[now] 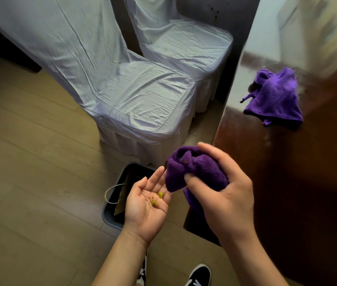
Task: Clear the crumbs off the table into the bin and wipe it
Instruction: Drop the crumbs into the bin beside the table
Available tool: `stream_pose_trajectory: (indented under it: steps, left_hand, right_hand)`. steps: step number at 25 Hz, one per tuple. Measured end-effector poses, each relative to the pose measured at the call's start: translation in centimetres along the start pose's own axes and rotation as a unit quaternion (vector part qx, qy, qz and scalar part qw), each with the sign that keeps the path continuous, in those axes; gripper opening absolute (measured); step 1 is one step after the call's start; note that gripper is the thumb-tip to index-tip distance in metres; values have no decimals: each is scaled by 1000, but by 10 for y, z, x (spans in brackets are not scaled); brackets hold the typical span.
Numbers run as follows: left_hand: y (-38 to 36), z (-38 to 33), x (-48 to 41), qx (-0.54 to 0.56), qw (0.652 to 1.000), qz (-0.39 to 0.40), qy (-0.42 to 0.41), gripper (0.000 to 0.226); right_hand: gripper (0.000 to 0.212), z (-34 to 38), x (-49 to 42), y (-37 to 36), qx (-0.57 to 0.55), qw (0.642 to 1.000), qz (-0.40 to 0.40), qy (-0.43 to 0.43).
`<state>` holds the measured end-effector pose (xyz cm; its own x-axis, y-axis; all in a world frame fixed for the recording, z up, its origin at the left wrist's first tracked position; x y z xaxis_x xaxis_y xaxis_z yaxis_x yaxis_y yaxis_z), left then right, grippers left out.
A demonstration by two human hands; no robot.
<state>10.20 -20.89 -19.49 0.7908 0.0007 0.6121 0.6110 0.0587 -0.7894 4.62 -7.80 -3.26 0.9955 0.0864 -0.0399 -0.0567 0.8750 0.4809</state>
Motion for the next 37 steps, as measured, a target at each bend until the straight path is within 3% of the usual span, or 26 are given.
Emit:
stream_pose_trajectory:
  steps: [4,8,14,20,24,28,33,37]
  left_hand:
    - [28,-59,5,31,998,-20,-57,43]
    - [58,-112,2,22,992,-57,-110,43]
    - [86,-151,-15,-4,987,-95,-128,43]
    - [97,-166,-32,-15,989,-100,-109,45]
    - [103,-169,-48,-27,986,-123,-107,45]
    - [109,-173,-66,-110,971,-160,-136,45]
    - [93,-180,-81,-298,920,-155,-202,42]
    - [91,-174,-89,-341,909,-140,-197,46]
  right_hand:
    - [56,5,-8,-28,38,998,37,-28]
    - [43,26,-19,-60,82,996,46,2]
    - [41,34,-31,-121,215,971,94,49]
    - [34,-4,-37,-144,112,983,135,-61]
    - [31,-9,-42,-145,95,985,123,-73]
    - [30,-16,-43,-149,97,984,127,-81]
    - [29,-21,-41,-149,92,983,132,-85]
    - [31,-22,-42,-146,96,983,128,-84]
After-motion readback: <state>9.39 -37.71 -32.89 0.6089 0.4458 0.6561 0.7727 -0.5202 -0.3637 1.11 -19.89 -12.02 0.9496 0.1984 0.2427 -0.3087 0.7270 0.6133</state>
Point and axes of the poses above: each hand's wrist, its own x-axis away from the middle knuckle, its own y-axis out of the back of the hand, z = x × y, the point moved 9 cm from there along -x, towards the middle knuckle, and after that the axes turned 15 degrees about x, right-handed, at the moved point
